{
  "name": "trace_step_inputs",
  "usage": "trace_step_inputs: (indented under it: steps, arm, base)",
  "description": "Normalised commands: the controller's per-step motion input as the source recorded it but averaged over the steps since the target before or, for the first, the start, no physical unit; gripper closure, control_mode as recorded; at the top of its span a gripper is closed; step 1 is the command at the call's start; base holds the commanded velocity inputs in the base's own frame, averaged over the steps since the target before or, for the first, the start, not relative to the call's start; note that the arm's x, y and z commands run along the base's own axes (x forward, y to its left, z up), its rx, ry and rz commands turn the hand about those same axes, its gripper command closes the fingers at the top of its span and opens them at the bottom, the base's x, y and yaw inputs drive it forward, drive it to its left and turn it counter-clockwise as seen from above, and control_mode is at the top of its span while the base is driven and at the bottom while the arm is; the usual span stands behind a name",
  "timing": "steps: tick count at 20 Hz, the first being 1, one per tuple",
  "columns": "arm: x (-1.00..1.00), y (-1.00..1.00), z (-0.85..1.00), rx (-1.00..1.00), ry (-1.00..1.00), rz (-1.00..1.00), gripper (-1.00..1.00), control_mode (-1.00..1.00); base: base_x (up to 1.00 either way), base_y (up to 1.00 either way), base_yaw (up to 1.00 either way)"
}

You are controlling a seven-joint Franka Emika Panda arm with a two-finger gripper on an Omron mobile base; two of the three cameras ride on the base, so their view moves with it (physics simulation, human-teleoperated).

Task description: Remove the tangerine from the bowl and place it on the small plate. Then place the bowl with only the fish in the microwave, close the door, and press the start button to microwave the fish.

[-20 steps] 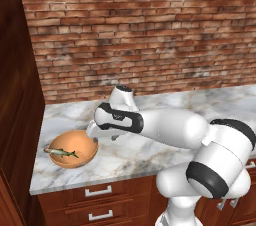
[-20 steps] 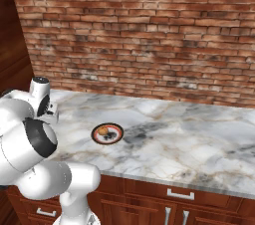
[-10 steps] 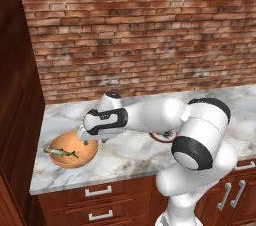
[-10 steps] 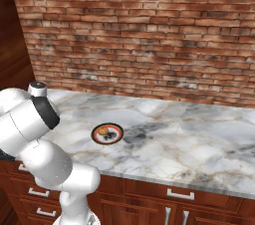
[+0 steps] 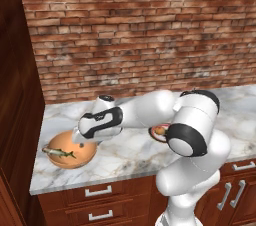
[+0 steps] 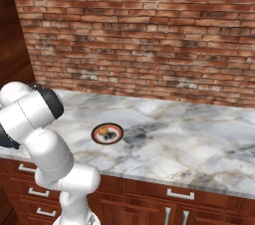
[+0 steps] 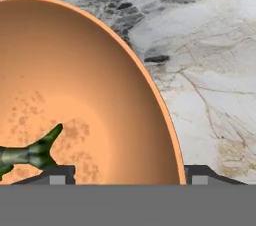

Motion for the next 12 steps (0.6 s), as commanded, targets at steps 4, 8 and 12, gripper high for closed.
trace_step_inputs:
  steps: [4, 8, 12]
  arm:
    - [0.00, 0.10, -0.18, 0.00, 0.01, 0.00, 1.00, -1.00]
    - [0.00, 0.00, -0.15, 0.01, -0.01, 0.00, 1.00, -1.00]
    - [-0.09, 0.00, 0.05, 0.01, -0.09, 0.00, 1.00, -1.00]
  base:
    - [0.00, 0.00, 0.00]
    - [0.00, 0.00, 0.00]
    - [0.00, 0.00, 0.00]
